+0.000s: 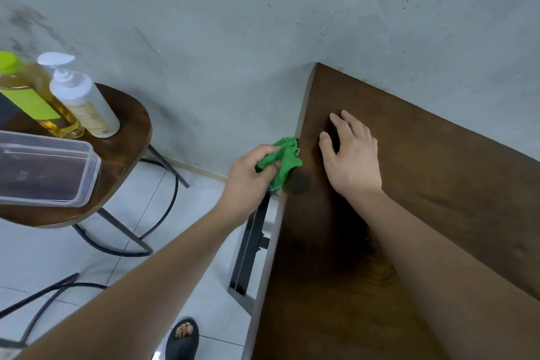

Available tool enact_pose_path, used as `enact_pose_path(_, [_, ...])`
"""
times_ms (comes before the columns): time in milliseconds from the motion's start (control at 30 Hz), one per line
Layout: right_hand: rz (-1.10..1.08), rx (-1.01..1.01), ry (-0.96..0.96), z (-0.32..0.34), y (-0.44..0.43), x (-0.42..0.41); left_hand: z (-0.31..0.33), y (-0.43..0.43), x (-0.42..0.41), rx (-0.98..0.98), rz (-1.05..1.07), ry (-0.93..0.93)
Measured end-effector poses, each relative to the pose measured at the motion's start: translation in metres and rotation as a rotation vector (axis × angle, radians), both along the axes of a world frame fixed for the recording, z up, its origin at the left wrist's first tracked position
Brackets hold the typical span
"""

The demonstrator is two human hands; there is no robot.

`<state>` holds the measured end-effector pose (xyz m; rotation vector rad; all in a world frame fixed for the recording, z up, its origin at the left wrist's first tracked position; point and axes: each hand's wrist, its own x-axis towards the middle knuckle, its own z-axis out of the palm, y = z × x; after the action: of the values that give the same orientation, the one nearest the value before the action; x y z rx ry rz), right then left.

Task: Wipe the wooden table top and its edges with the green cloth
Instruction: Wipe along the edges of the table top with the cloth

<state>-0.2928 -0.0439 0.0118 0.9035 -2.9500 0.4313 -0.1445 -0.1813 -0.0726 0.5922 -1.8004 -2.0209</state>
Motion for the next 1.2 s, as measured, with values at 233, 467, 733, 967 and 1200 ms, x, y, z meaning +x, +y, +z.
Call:
enact_pose_path(233, [-0.009,0.014,0.006,0.001,-0.001,0.000,-0.006,0.018,0.056,-0.118,-0.005,0.029])
enact_pose_path(467, [-0.001,-0.019,0.029,-0.004,-0.001,-0.003,0.002,-0.027,-0.035,-0.418,0.055,0.004])
enact_pose_path(733, [0.000,0.009,0.041,-0.004,-0.001,-0.007,0.020,-0.077,-0.158,-0.496,0.063,-0.093])
enact_pose_path(967, [0.003,-0.005,0.051,-0.002,-0.001,-0.005,0.025,-0.079,-0.186,-0.463,0.106,-0.126])
enact_pose_path(1200, [0.001,-0.014,0.038,0.000,-0.001,0.000,0.008,-0.034,-0.077,-0.305,0.063,-0.129])
